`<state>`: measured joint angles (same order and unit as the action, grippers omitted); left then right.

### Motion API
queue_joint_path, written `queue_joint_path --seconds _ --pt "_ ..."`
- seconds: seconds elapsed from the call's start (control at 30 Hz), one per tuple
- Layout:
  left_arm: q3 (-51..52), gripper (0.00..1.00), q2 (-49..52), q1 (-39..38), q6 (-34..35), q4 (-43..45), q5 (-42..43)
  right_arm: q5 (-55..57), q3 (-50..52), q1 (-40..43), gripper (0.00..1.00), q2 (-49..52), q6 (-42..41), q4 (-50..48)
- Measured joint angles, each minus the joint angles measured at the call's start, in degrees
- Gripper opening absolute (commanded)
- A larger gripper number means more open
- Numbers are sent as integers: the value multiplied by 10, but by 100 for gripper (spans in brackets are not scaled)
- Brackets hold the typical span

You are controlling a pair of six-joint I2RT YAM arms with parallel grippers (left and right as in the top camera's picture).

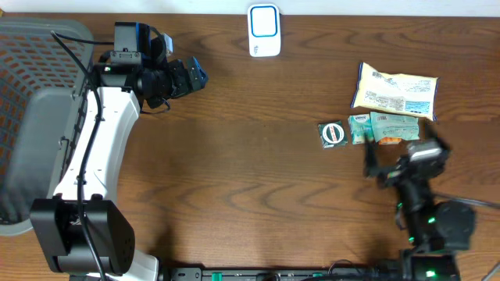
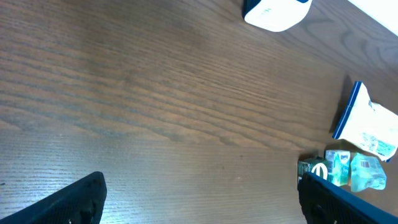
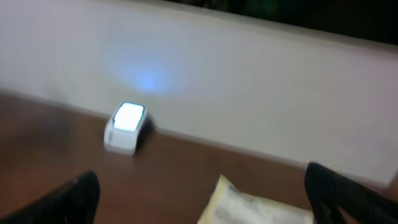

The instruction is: Scan the item barcode

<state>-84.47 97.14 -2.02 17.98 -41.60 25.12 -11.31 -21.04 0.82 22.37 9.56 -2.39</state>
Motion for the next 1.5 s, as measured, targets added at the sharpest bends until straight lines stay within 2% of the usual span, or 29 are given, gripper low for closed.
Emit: queue_joint_path --seconds 0.2,0.37,0.43,0.53,1.3,1.5 --pt "0 98 0 0 0 0 0 23 128 -15 99 -116 0 -13" --pt "0 98 0 0 0 1 0 28 191 -15 99 -172 0 -10" --pt "0 98 0 0 0 0 0 28 204 -15 99 -192 0 19" --pt "0 98 0 0 0 0 0 28 207 -15 99 -207 0 56" --pt "0 98 0 0 0 0 -1 30 207 -15 99 -209 0 58" --pt "0 98 0 2 0 -36 -57 30 207 -15 99 -209 0 58"
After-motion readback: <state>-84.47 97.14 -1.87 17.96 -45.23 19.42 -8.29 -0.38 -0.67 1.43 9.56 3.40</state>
